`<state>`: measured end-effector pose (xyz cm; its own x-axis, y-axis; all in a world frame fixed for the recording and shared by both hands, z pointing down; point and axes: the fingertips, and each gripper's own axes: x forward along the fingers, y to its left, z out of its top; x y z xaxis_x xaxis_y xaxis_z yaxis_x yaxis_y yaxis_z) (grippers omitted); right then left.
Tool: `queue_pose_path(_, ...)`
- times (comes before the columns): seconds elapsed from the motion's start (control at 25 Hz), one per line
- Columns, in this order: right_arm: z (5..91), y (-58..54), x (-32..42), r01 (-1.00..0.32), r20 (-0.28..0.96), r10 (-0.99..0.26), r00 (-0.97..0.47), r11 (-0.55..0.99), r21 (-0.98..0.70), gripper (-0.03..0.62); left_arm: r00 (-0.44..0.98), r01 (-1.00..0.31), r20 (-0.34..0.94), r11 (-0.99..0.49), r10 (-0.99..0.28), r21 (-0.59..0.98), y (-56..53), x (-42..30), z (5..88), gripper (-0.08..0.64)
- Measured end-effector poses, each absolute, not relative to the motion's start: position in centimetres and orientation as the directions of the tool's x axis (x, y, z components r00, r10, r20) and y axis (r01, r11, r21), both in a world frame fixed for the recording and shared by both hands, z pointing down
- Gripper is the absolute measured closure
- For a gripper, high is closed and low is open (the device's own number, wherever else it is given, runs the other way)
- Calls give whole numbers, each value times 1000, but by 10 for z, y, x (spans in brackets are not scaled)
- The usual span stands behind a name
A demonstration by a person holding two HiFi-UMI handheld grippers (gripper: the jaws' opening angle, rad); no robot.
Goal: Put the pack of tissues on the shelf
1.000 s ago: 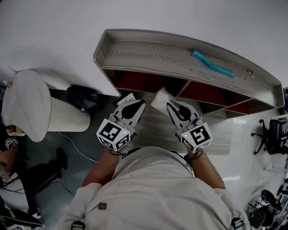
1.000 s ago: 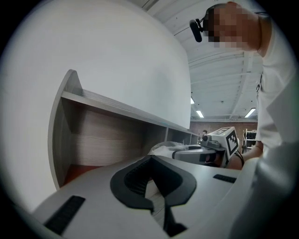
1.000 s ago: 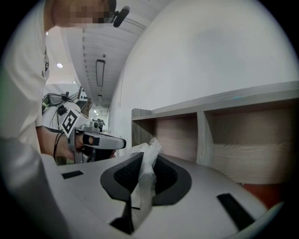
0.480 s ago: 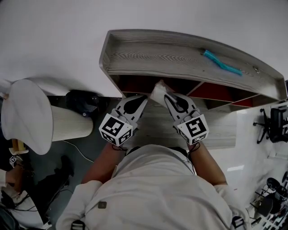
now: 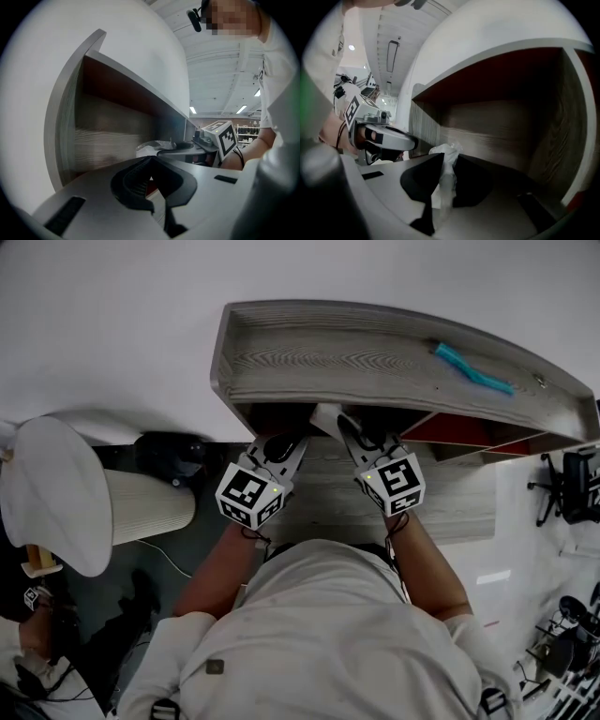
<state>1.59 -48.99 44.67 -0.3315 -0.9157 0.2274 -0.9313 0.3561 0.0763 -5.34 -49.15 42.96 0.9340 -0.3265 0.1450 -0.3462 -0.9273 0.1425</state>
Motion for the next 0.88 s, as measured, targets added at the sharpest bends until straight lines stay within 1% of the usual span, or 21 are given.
queue_pose_path(0.68, 471, -524, 12, -936, 279, -914, -295, 335, 107, 523, 934, -341, 169, -925, -314, 169, -502, -48, 444, 545)
queue_pose_path(0.88, 472, -525, 14, -936, 276, -917, -287, 330, 122, 501, 934, -341, 169, -924, -314, 174, -499, -49, 444, 545)
